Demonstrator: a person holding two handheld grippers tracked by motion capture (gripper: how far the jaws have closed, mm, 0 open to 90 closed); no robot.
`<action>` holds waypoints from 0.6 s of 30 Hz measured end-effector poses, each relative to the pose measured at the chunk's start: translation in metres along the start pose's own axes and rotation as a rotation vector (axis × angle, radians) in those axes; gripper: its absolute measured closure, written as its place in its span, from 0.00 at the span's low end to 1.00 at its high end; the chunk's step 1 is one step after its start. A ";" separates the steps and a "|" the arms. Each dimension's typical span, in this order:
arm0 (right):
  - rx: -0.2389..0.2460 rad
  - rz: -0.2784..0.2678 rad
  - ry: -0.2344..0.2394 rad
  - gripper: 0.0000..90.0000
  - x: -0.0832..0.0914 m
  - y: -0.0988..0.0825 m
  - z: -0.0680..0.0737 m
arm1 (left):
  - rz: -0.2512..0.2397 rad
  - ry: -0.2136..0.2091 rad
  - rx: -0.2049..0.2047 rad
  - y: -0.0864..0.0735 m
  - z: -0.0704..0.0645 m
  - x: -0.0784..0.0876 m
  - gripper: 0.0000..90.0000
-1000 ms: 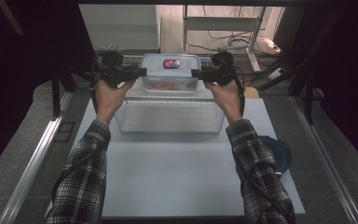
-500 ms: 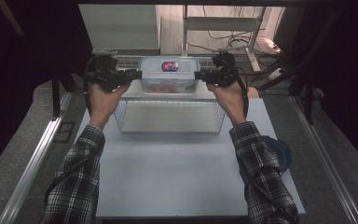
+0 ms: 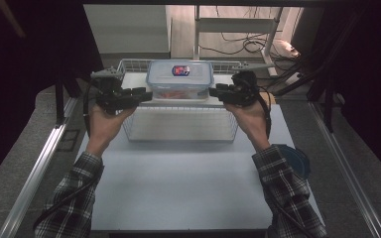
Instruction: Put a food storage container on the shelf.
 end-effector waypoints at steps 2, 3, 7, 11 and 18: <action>0.002 -0.007 0.007 0.61 0.003 -0.007 0.001 | 0.013 -0.011 -0.015 -0.008 -0.006 0.000 0.57; 0.005 -0.004 0.010 0.58 0.004 -0.010 0.002 | 0.018 -0.009 -0.022 -0.012 -0.009 -0.001 0.54; 0.033 0.004 0.015 0.48 0.007 -0.022 0.008 | 0.029 -0.029 -0.028 -0.029 -0.016 -0.002 0.47; 0.067 0.014 0.022 0.39 0.008 -0.035 0.017 | 0.053 -0.041 -0.021 -0.043 -0.020 -0.005 0.41; 0.106 0.018 0.037 0.28 0.010 -0.054 0.026 | 0.090 -0.053 -0.035 -0.068 -0.028 -0.008 0.31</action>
Point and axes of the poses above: each handheld gripper's, and its own axes: x roughly backward along the jaws, y roughly out of its top, z roughly to its left, the point moved 2 cm from there along -x, roughly forward along the jaws, and after that the axes turned 7 degrees about z, right-handed, at the moved point
